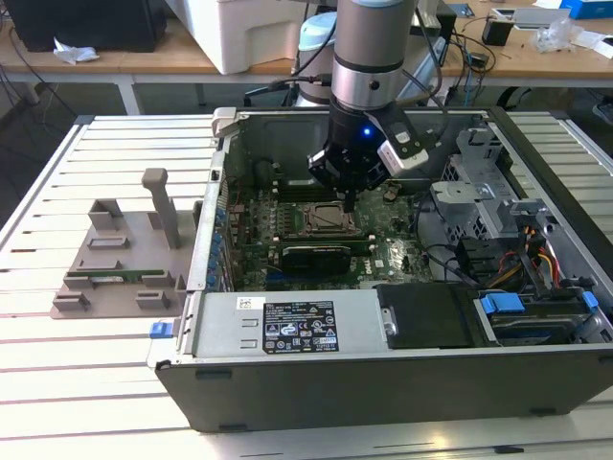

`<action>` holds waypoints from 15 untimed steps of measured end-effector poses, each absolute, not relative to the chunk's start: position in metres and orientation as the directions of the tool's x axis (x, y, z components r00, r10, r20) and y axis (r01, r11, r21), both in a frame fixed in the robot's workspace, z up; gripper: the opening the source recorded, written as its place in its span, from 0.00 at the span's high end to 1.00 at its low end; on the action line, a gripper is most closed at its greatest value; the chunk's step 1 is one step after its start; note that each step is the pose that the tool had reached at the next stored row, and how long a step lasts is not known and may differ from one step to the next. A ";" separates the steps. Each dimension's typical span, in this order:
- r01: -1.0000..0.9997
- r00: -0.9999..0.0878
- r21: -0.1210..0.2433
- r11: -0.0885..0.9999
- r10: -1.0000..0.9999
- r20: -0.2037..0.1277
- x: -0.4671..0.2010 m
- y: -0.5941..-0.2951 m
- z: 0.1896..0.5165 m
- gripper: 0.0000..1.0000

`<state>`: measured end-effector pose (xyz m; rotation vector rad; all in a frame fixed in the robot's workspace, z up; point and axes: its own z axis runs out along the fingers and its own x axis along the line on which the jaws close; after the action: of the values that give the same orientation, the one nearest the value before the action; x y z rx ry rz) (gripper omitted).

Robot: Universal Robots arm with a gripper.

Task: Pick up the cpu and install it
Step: 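Install the second cpu locking lever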

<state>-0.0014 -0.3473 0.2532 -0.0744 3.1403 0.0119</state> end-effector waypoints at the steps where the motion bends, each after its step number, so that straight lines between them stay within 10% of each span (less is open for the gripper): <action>1: -0.047 -0.999 0.008 0.999 -0.047 -0.001 -0.001 -0.348 0.253 0.89; 15: -0.047 -0.999 0.008 0.999 -0.047 -0.001 -0.002 -0.356 0.246 0.89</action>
<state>-0.0021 -0.3559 0.2461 -0.0745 3.1403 0.0119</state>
